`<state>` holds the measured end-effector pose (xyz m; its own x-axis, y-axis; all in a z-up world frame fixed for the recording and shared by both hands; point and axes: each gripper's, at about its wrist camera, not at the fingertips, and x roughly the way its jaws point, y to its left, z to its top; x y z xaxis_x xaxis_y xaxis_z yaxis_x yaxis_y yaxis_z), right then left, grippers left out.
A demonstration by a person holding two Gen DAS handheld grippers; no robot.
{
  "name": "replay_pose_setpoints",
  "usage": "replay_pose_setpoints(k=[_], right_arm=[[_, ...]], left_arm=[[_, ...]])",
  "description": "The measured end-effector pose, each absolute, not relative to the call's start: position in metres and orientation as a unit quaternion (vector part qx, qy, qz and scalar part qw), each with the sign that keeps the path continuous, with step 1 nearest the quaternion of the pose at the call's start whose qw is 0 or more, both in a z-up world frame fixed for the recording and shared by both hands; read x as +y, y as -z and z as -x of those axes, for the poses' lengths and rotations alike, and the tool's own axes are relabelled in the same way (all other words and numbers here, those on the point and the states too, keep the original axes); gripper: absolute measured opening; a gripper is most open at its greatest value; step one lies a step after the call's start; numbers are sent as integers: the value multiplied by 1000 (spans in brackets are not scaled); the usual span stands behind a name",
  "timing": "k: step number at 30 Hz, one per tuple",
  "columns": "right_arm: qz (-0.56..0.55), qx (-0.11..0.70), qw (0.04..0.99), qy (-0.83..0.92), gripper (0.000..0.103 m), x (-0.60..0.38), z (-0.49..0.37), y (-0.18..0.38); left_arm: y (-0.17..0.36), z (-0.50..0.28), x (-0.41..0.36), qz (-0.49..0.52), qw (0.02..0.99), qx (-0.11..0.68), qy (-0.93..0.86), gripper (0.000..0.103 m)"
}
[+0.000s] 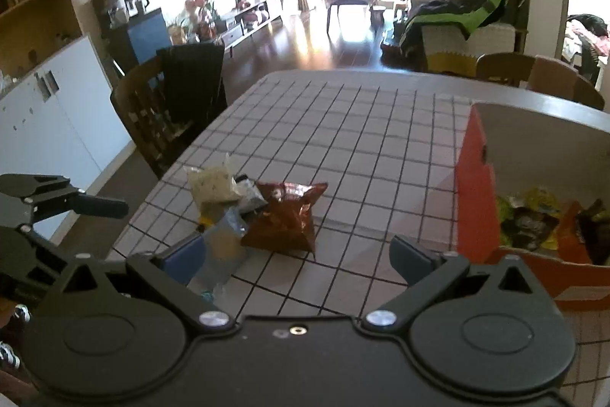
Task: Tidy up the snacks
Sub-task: 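Grasp the red Oreo bag with the right gripper while the left grasps the clear teal item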
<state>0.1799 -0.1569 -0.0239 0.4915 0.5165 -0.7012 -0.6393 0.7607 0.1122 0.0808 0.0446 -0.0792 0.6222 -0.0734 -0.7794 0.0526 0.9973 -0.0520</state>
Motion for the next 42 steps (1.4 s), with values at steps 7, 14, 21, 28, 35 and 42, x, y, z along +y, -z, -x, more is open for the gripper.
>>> replay_pose_setpoints(k=[7, 14, 21, 28, 35, 42], right_arm=[[84, 400, 846, -343, 99, -133, -203, 49], [90, 426, 833, -341, 94, -106, -230, 72], [77, 471, 815, -328, 83, -79, -262, 96], [84, 493, 804, -323, 75, -64, -273, 109], [76, 514, 792, -321, 58, -62, -279, 115], [83, 501, 800, -320, 46, -65, -273, 111]], left_arm=[[110, -85, 50, 21, 882, 471, 17, 86], [133, -96, 49, 11, 866, 499, 13, 86], [150, -107, 40, -3, 850, 526, 35, 58], [159, -114, 34, -18, 840, 540, 49, 36], [162, -116, 26, -36, 839, 539, 66, 23], [163, -115, 22, -47, 842, 533, 74, 12]])
